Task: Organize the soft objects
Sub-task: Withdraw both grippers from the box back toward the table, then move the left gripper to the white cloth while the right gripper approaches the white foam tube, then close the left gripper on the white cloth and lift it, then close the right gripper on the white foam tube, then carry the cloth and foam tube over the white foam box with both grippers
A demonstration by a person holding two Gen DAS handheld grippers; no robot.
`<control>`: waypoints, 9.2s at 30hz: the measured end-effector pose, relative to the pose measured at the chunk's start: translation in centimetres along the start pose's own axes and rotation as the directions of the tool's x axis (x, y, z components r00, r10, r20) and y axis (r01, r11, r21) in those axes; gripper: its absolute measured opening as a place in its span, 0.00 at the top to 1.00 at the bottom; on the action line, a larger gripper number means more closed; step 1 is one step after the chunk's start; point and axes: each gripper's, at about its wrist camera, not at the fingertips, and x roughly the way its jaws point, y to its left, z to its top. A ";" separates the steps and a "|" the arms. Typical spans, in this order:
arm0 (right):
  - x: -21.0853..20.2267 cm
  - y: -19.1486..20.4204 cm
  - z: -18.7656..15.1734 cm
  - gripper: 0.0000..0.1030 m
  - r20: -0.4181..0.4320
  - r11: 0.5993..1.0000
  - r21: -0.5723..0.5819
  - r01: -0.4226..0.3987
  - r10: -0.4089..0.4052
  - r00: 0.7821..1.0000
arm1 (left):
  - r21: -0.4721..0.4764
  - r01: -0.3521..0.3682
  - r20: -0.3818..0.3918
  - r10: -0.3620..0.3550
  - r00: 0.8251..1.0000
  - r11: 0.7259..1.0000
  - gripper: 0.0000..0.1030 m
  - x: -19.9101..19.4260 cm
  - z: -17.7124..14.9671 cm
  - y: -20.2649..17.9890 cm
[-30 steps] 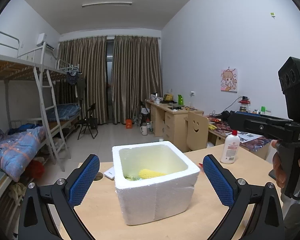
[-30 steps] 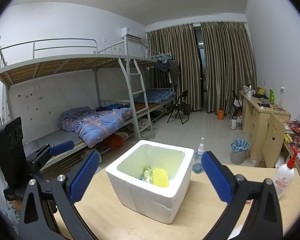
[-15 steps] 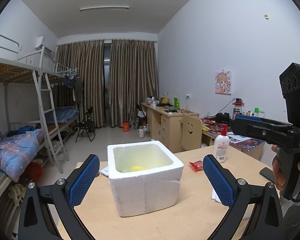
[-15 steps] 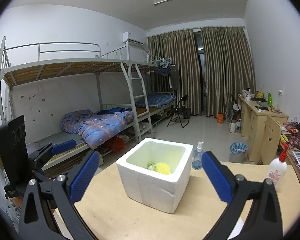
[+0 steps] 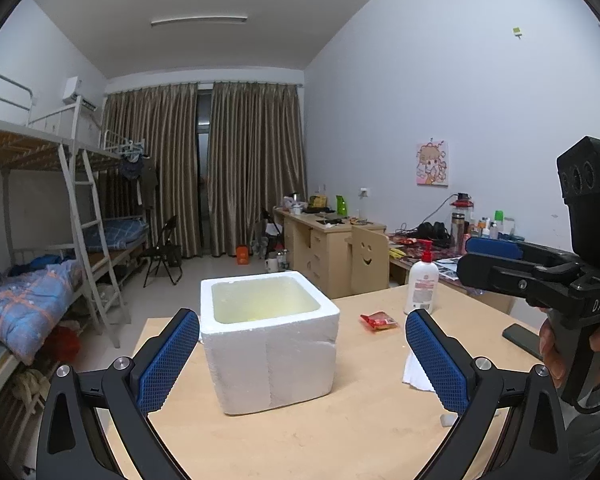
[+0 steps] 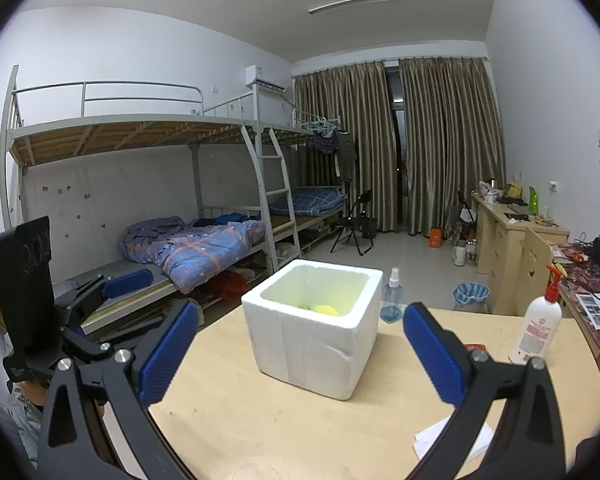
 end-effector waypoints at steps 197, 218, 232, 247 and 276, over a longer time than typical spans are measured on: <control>-0.8 -11.5 -18.2 0.72 -0.627 0.979 -0.128 -0.158 0.044 0.778 | -0.019 0.394 -0.506 -0.349 0.789 0.919 0.95 25.4 -10.1 -16.0; -2.0 -11.3 -16.7 0.83 -0.502 0.994 -0.105 -0.027 -0.030 0.864 | 0.014 0.374 -0.413 -0.335 0.847 0.927 0.95 22.3 -7.5 -15.4; -5.4 -11.1 -13.1 0.83 -0.297 0.998 -0.045 0.047 -0.058 0.953 | 0.033 0.331 -0.300 -0.307 0.903 0.943 0.95 16.3 -4.5 -14.3; -7.9 -10.7 -8.8 0.83 -0.051 0.996 0.014 0.091 -0.090 0.995 | 0.035 0.253 -0.177 -0.243 0.954 0.967 0.95 10.6 -1.6 -11.0; -6.1 -1.8 -7.8 0.83 0.100 0.988 0.061 0.144 -0.149 0.984 | -0.049 0.067 -0.086 -0.071 0.994 0.997 0.95 -0.4 -6.6 -3.1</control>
